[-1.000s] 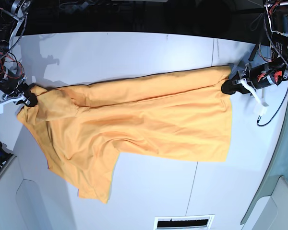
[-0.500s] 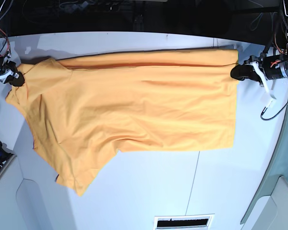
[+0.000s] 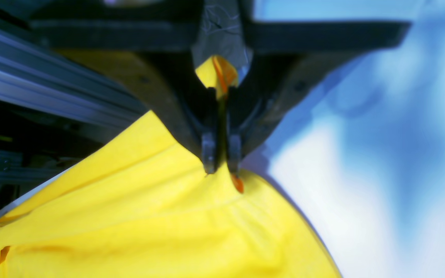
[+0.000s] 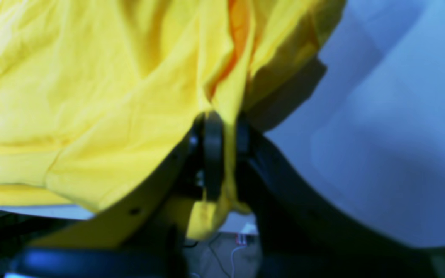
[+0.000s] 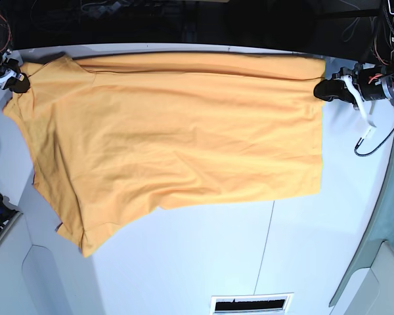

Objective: Layout the t-shirt on the table in an organized manner, then fold the t-shirt properly
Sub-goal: 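Grasp the shirt edge with both grippers and fold it over lengthwise, then release the shirt and move both grippers to its opposite edge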

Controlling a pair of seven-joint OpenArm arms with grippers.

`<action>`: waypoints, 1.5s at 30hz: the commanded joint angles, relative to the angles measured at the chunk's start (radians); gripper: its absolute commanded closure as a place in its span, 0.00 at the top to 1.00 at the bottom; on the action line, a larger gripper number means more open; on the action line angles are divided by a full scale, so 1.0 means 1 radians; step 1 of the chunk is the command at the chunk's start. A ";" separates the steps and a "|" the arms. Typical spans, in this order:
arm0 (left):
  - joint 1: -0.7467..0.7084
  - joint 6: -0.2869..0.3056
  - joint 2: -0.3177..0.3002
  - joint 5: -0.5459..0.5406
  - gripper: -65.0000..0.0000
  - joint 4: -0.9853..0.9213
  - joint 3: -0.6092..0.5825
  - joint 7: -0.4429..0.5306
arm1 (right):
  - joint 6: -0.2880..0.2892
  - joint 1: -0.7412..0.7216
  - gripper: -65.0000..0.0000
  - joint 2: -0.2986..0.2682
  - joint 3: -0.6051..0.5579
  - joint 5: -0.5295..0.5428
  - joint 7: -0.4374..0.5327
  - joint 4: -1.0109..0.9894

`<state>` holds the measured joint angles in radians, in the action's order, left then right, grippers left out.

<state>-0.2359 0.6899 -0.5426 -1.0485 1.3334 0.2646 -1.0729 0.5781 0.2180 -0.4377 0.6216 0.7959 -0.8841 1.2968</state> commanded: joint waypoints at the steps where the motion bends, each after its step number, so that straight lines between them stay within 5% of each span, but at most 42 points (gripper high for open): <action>1: 0.006 0.008 -0.023 -0.010 0.00 0.014 0.009 0.015 | 0.001 -0.007 0.11 -0.027 0.013 0.001 0.020 0.016; 2: 0.006 0.008 -0.023 -0.010 0.00 0.014 0.009 0.019 | 0.001 -0.007 0.25 -0.027 0.013 -0.004 0.021 0.016; 5: 0.006 0.008 -0.023 -0.010 0.27 0.014 0.009 0.046 | 0.001 -0.007 0.49 -0.027 0.014 -0.017 0.051 0.016; 8: 0.010 0.008 -0.024 -0.011 0.43 0.016 0.009 0.060 | -0.008 -0.011 0.49 -0.027 0.033 -0.033 0.083 0.016; 17: 0.115 0.008 -0.043 -0.016 0.44 0.043 0.009 0.068 | -0.034 -0.174 0.49 -0.044 0.083 -0.071 0.138 0.014; 22: 0.195 0.008 -0.042 0.050 0.56 0.040 0.006 0.148 | -0.095 -0.340 0.49 -0.053 0.005 -0.190 0.194 0.002; 26: 0.279 0.008 -0.042 0.155 0.56 0.007 -0.049 0.210 | -0.157 -0.510 0.49 -0.053 -0.117 -0.315 0.254 -0.093; 35: 0.556 0.008 -0.039 0.311 0.63 -0.413 -0.207 0.389 | -0.165 -0.816 0.49 -0.052 -0.323 -0.490 0.440 -0.553; 45: 0.687 0.008 -0.002 0.379 0.63 -0.779 -0.207 0.456 | -0.169 -0.835 0.49 -0.040 -0.324 -0.530 0.561 -0.893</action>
<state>0.4282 0.7002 -0.5297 -0.6765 0.5476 0.0540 -0.6125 0.3996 -0.5938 -0.4683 0.2955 0.2623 -0.3225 0.3946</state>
